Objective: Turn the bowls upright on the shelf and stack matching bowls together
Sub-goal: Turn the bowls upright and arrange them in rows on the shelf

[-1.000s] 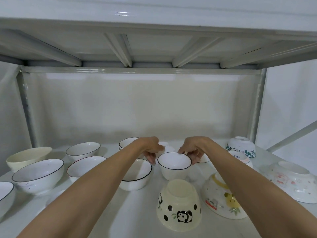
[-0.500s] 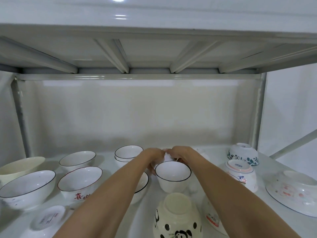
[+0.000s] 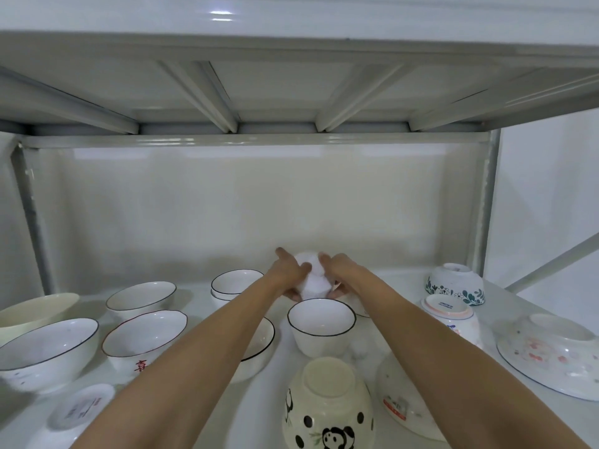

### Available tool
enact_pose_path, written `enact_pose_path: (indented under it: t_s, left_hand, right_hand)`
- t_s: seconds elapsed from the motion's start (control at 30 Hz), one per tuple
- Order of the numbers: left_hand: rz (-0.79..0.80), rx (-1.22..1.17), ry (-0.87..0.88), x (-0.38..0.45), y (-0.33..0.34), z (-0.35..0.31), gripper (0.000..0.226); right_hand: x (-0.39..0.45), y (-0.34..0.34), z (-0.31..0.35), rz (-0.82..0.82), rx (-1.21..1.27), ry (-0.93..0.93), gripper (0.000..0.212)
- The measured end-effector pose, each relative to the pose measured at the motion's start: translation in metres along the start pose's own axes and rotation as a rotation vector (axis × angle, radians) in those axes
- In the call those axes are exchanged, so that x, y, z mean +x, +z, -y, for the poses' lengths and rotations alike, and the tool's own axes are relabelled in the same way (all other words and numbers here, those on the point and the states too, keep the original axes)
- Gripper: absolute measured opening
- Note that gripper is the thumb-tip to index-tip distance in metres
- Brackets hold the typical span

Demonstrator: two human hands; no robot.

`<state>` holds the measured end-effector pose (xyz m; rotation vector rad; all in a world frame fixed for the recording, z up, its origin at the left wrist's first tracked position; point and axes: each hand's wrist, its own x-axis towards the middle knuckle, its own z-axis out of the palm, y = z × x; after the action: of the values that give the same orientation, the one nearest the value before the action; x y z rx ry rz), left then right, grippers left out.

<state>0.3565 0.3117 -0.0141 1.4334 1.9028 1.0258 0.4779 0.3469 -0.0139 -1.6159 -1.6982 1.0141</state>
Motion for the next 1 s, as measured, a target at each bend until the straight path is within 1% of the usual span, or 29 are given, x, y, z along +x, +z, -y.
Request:
enact_pose_path:
  t_s: [0.1, 0.17, 0.2, 0.27, 0.33, 0.4, 0.47, 0.5, 0.53, 0.6, 0.67, 0.7, 0.77, 0.87, 0.93, 1.0]
  left_hand:
    - [-0.041, -0.082, 0.126, 0.001, -0.007, 0.001, 0.053]
    - [-0.091, -0.088, 0.203, 0.002, -0.011, 0.003, 0.063]
    - [-0.120, -0.040, 0.246, 0.003, -0.013, 0.005, 0.071]
    - [-0.172, 0.158, 0.352, 0.004, -0.017, 0.011, 0.082]
    - [-0.181, 0.254, 0.428, 0.004, -0.020, 0.018, 0.081]
    - [-0.126, 0.231, 0.472, 0.002, -0.021, 0.021, 0.077]
    - [-0.077, 0.219, 0.507, 0.003, -0.019, 0.025, 0.066]
    - [-0.061, 0.222, 0.512, 0.005, -0.017, 0.027, 0.058]
    - [-0.049, 0.218, 0.493, 0.006, -0.016, 0.028, 0.053]
    - [-0.011, 0.175, 0.421, 0.003, -0.016, 0.029, 0.051]
    - [0.042, 0.140, 0.326, 0.002, -0.015, 0.028, 0.056]
    - [0.061, 0.152, 0.281, 0.003, -0.014, 0.027, 0.060]
    - [0.068, 0.216, 0.200, 0.005, -0.010, 0.024, 0.063]
    - [0.078, 0.262, 0.116, 0.002, -0.004, 0.017, 0.042]
    - [0.074, 0.286, 0.083, 0.002, -0.002, 0.018, 0.026]
    - [0.074, 0.356, 0.074, 0.004, -0.001, 0.020, 0.019]
  right_hand:
    - [0.007, -0.008, 0.000, -0.029, 0.228, -0.025, 0.056]
    - [0.008, -0.014, 0.001, -0.010, 0.373, -0.043, 0.055]
    - [0.007, -0.018, 0.002, 0.003, 0.425, -0.043, 0.054]
    - [0.005, -0.025, 0.001, 0.032, 0.474, -0.013, 0.054]
    - [0.003, -0.031, 0.000, 0.065, 0.459, 0.036, 0.060]
    - [0.002, -0.033, 0.000, 0.122, 0.450, 0.086, 0.067]
    - [0.004, -0.029, 0.001, 0.153, 0.469, 0.120, 0.069]
    - [0.006, -0.026, 0.001, 0.152, 0.471, 0.128, 0.067]
    - [0.008, -0.024, 0.001, 0.144, 0.465, 0.128, 0.060]
    - [0.009, -0.021, 0.001, 0.130, 0.425, 0.122, 0.040]
    - [0.008, -0.017, 0.001, 0.124, 0.346, 0.126, 0.024]
    - [0.007, -0.014, 0.001, 0.118, 0.304, 0.128, 0.019]
    - [0.006, -0.008, 0.001, 0.105, 0.241, 0.132, 0.018]
    - [0.010, 0.001, -0.001, 0.100, 0.199, 0.150, 0.017]
    - [0.016, 0.005, -0.005, 0.087, 0.124, 0.164, 0.022]
    - [0.020, 0.010, -0.008, 0.064, 0.048, 0.150, 0.025]
